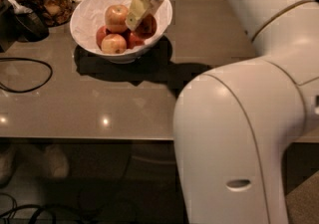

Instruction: Pick apple from white bowl

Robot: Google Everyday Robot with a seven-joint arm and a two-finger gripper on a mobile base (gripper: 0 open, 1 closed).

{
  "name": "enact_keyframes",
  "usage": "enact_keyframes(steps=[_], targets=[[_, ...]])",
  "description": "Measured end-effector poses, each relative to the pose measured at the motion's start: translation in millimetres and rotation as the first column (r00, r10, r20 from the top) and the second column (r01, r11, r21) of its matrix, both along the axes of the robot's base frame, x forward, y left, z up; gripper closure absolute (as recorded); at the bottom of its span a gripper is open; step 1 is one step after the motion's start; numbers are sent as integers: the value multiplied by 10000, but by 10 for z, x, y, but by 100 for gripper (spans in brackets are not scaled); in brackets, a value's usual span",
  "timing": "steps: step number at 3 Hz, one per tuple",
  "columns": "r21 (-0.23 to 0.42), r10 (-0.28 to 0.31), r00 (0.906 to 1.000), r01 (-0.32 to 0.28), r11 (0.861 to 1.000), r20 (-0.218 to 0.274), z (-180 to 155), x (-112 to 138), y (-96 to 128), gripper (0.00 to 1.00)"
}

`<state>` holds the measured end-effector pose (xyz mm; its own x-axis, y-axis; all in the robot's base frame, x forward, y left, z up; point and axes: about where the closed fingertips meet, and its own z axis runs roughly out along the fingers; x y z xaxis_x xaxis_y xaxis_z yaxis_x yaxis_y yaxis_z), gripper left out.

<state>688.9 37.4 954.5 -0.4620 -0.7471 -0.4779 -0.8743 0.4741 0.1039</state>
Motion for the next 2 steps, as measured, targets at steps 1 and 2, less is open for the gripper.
enact_keyframes(steps=[1, 2], targets=[[149, 50, 9990, -57, 9999, 444, 215, -93, -114, 100], [721, 561, 9969, -600, 9956, 561, 310, -161, -161, 100]])
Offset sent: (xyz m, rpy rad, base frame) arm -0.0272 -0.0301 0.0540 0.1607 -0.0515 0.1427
